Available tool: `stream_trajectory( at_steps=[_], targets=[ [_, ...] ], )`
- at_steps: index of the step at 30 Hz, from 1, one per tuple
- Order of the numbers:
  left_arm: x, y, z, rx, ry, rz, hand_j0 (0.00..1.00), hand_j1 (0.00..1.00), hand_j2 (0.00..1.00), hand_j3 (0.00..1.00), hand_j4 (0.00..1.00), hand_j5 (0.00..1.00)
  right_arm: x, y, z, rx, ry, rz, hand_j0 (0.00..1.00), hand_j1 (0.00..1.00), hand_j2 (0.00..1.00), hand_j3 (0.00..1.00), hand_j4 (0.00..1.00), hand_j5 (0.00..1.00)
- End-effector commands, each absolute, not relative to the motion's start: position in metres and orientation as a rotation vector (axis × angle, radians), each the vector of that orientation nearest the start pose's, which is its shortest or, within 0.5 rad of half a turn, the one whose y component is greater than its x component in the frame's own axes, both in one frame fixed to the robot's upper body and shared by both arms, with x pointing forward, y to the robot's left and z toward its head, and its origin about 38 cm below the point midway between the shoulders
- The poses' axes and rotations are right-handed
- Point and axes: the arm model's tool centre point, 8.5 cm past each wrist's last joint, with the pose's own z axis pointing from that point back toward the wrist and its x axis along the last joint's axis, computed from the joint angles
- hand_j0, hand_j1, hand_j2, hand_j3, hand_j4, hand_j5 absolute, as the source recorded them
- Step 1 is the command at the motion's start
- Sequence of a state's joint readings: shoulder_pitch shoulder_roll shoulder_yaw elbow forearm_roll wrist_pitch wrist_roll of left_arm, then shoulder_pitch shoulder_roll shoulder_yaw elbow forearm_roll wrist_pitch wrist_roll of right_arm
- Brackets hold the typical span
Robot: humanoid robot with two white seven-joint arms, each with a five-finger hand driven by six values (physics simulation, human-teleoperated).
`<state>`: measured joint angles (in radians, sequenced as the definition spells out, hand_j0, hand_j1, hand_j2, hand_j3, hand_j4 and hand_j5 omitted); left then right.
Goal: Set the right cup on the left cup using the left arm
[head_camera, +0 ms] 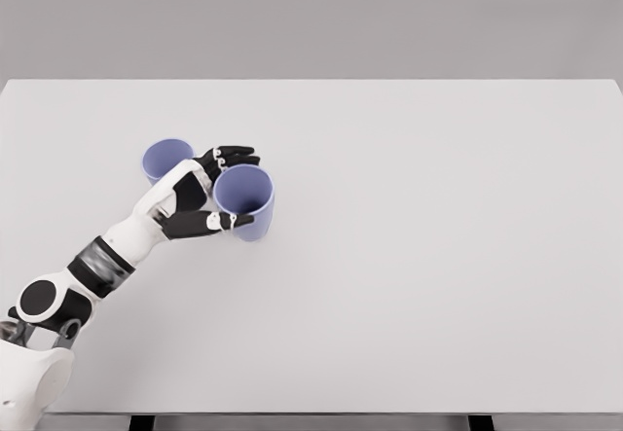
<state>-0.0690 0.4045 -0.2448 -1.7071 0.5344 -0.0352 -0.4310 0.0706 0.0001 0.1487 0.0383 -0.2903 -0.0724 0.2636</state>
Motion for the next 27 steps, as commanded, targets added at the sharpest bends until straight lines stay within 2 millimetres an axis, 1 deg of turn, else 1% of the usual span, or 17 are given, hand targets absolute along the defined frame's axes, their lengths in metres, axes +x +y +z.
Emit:
stream_trajectory(
  at_steps=[1,8,13,20,27],
  targets=[
    [0.358,0.232,0.133,-0.598,-1.615,-0.545,0.76,0.76,0.76,0.76,0.76,0.76,-0.048,-0.252,-0.258,0.158,0.011,-0.144,1.0,1.0,1.0,1.0,1.0,1.0],
    [0.358,0.238,0.145,-0.583,-1.618,-0.556,0.77,0.77,0.77,0.77,0.77,0.77,-0.048,-0.252,-0.258,0.158,0.009,-0.144,1.0,1.0,1.0,1.0,1.0,1.0],
    [0.359,0.24,0.149,-0.576,-1.626,-0.553,0.77,0.77,0.77,0.77,0.77,0.77,-0.048,-0.252,-0.258,0.158,0.011,-0.144,1.0,1.0,1.0,1.0,1.0,1.0],
    [0.364,0.249,0.158,-0.55,-1.652,-0.55,0.77,0.77,0.77,0.77,0.77,0.77,-0.048,-0.252,-0.258,0.158,0.009,-0.144,1.0,1.0,1.0,1.0,1.0,1.0],
    [0.37,0.253,0.169,-0.535,-1.679,-0.559,0.77,0.77,0.77,0.77,0.77,0.77,-0.048,-0.252,-0.258,0.158,0.009,-0.144,1.0,1.0,1.0,1.0,1.0,1.0]
  ],
)
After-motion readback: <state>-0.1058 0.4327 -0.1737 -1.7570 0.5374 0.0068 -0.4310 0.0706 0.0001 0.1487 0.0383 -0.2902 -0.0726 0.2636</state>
